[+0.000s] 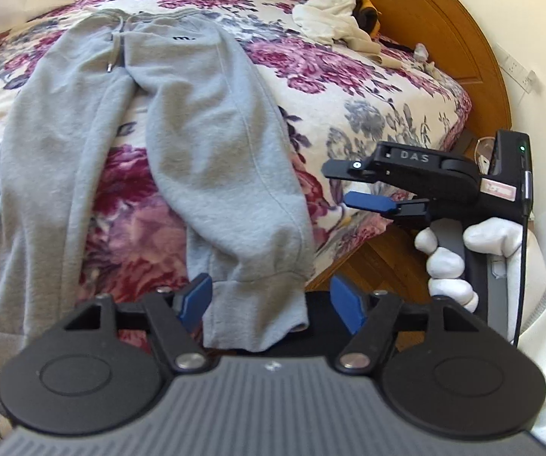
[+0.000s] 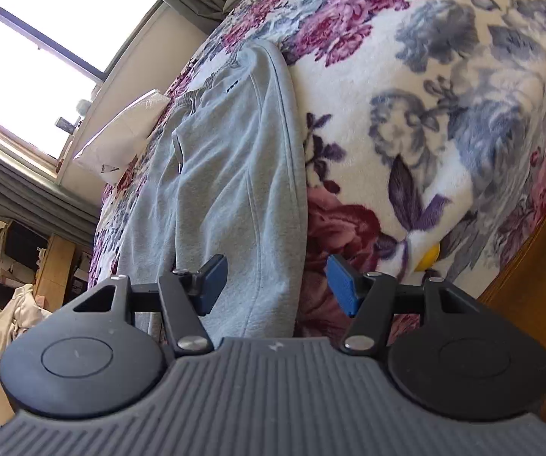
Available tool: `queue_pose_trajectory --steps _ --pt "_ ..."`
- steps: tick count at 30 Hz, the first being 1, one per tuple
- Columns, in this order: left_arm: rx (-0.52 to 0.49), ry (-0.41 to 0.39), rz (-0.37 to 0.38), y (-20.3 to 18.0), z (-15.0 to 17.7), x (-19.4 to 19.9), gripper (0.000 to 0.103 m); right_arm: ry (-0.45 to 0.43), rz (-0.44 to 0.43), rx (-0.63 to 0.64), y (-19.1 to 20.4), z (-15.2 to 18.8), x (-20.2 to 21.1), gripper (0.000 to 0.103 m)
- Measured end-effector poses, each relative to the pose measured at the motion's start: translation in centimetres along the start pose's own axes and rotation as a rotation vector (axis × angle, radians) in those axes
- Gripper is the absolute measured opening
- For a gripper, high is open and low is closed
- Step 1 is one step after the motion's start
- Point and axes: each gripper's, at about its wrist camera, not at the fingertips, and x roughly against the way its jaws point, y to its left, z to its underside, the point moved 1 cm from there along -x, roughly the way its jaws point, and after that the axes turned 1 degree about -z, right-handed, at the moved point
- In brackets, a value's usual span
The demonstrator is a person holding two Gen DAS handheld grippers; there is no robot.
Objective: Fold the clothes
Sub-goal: 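Grasp the other leg cuff with the left tool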
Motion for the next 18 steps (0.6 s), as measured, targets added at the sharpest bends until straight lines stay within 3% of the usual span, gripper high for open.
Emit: queue_pose_trajectory --steps 5,7,8,12,14,16,17,18 --pt "-0.007 0.076 -0.022 -0.6 0.6 -2.3 0.072 0.018 -0.058 -0.035 -1.0 -0.3 -1.8 0.061" --pt "-0.011 0.103 -0.015 -0.5 1.1 -3.0 0.051 0.037 -0.073 -0.061 -1.2 -0.5 -2.8 0.061" --pt "-0.014 0.118 -0.009 -0.5 1.3 -3.2 0.03 0.048 -0.077 -0.073 -1.2 -0.6 -3.3 0.061" --pt "-0.001 0.112 0.0 -0.3 1.4 -3.1 0.006 0.055 -0.088 -0.072 -0.6 -0.6 -4.4 0.06" --pt "0.01 0.1 -0.001 0.0 1.4 -2.9 0.004 0.055 -0.059 -0.052 0.0 -0.6 -4.8 0.057" --pt "0.015 0.08 -0.001 0.3 1.5 -2.3 0.003 0.051 -0.053 -0.046 0.5 -0.7 -5.0 0.041" --pt "0.017 0.07 -0.001 0.4 1.5 -2.0 0.003 0.045 -0.056 -0.037 0.9 -0.8 -5.0 0.022" --pt "0.022 0.057 0.003 0.6 1.5 -1.6 0.003 0.035 -0.051 -0.023 1.3 -0.8 -5.0 0.011"
